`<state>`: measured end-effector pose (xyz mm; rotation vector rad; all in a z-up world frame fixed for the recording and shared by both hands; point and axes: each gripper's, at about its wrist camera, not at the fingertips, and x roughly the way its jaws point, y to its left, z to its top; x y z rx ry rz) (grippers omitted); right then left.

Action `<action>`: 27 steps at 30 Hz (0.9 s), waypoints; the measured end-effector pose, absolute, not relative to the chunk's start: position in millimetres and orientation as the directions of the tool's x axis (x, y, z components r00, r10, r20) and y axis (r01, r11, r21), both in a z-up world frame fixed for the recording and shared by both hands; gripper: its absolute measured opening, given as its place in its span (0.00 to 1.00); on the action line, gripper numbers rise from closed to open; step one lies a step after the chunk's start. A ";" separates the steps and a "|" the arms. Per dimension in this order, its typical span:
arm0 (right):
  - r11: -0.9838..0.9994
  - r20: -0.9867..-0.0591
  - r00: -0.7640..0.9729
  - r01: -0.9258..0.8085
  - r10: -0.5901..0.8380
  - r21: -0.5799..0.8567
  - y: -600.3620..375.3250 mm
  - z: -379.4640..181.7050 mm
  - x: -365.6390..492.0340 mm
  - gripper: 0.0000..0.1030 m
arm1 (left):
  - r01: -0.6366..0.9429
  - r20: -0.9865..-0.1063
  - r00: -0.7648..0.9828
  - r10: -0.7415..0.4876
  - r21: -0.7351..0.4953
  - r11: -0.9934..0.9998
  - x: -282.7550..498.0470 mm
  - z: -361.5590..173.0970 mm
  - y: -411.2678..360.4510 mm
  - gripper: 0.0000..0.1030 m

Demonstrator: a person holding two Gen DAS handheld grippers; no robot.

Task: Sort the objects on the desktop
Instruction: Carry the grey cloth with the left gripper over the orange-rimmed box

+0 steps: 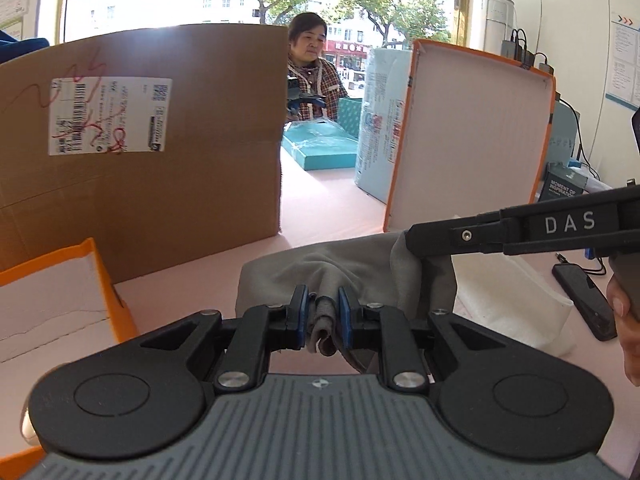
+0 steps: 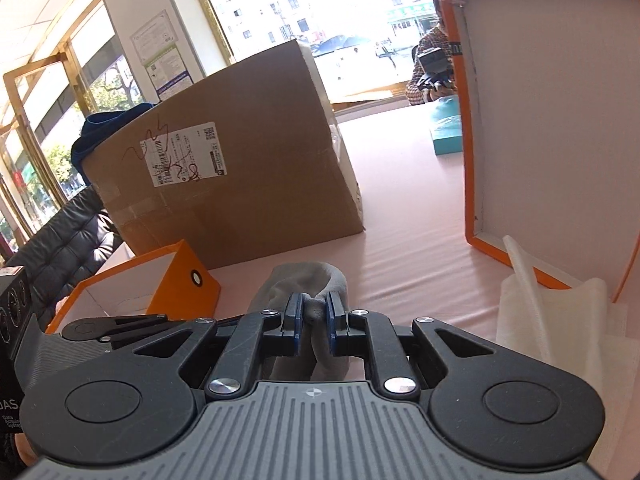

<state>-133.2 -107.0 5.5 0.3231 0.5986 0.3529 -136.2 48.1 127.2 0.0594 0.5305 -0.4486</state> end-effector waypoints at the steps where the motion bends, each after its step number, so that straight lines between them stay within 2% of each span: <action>1: 0.887 -0.480 0.768 -0.244 0.423 0.392 -99.5 8.8 -131.1 0.11 | 0.415 -0.498 0.777 -0.386 -0.057 0.908 -137.6 130.4 57.5 0.14; 14: 0.800 -0.370 0.715 -0.473 0.593 0.369 15.8 56.5 -111.1 0.11 | 0.237 -0.417 0.877 -0.237 -0.053 0.970 -165.0 159.7 166.0 0.13; 21: 0.761 -0.356 0.673 -0.546 0.648 0.351 69.9 65.0 -103.1 0.11 | 0.150 -0.419 0.892 -0.171 -0.084 0.985 -174.1 158.8 216.8 0.13; 27: 0.732 -0.382 0.624 -0.584 0.682 0.351 115.6 56.4 -91.2 0.11 | 0.081 -0.437 0.892 -0.117 -0.101 0.992 -174.6 148.7 251.4 0.13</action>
